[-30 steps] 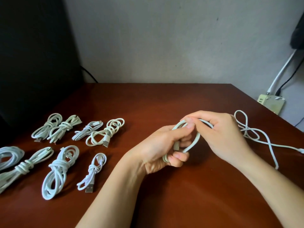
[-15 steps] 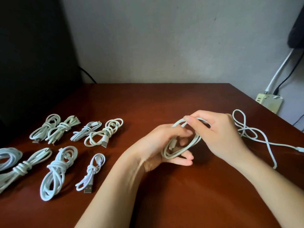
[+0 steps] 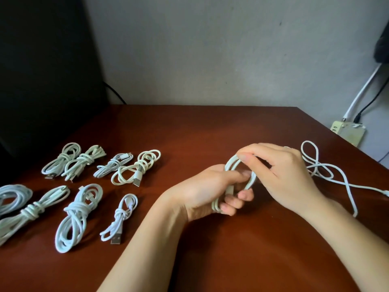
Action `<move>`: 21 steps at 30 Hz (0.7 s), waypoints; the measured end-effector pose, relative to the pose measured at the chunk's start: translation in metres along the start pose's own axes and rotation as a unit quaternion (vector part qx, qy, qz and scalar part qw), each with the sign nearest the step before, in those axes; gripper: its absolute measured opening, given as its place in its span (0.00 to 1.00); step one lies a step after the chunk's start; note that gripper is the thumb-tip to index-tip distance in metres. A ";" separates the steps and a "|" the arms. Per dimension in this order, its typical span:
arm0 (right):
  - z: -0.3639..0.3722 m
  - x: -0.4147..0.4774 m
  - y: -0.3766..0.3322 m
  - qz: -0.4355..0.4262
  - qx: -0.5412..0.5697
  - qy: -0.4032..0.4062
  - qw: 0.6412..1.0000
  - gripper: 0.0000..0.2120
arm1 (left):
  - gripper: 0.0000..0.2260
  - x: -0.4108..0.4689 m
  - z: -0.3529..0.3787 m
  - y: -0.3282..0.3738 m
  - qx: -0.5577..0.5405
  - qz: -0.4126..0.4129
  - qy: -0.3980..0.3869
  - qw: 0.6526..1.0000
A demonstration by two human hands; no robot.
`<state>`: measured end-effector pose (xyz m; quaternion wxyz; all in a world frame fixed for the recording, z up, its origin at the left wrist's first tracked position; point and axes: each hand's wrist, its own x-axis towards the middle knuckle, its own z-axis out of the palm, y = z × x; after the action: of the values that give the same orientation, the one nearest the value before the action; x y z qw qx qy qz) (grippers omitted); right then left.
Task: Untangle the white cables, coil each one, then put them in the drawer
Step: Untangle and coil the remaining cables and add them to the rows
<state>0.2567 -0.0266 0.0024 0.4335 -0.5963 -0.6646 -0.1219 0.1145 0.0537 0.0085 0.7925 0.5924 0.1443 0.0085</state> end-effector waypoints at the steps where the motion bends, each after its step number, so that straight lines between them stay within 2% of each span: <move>1: -0.001 0.000 0.001 0.003 -0.005 0.006 1.000 0.14 | 0.10 0.001 0.001 0.000 -0.008 0.009 0.011 1.000; 6: -0.007 0.001 0.002 0.045 -0.007 0.041 0.998 0.10 | 0.08 0.002 -0.001 0.004 -0.105 0.071 0.067 0.990; 11: -0.004 0.002 -0.001 0.067 0.008 0.019 0.998 0.11 | 0.19 0.002 -0.005 0.007 -0.166 0.144 0.098 0.971; 14: 0.000 0.000 -0.001 0.101 0.036 -0.028 0.994 0.14 | 0.22 0.002 -0.007 0.007 -0.164 0.179 0.105 0.964; 17: 0.004 0.000 -0.007 0.151 0.125 -0.083 0.977 0.19 | 0.22 0.002 -0.009 0.007 -0.137 0.190 0.102 0.967; 21: 0.000 0.006 -0.015 0.226 0.240 -0.109 0.938 0.16 | 0.21 -0.001 -0.011 0.007 -0.085 0.195 0.100 0.972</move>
<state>0.2436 -0.0261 0.0118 0.5048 -0.6186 -0.5652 0.2075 0.1124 0.0657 0.0120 0.8048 0.5356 0.1029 0.2341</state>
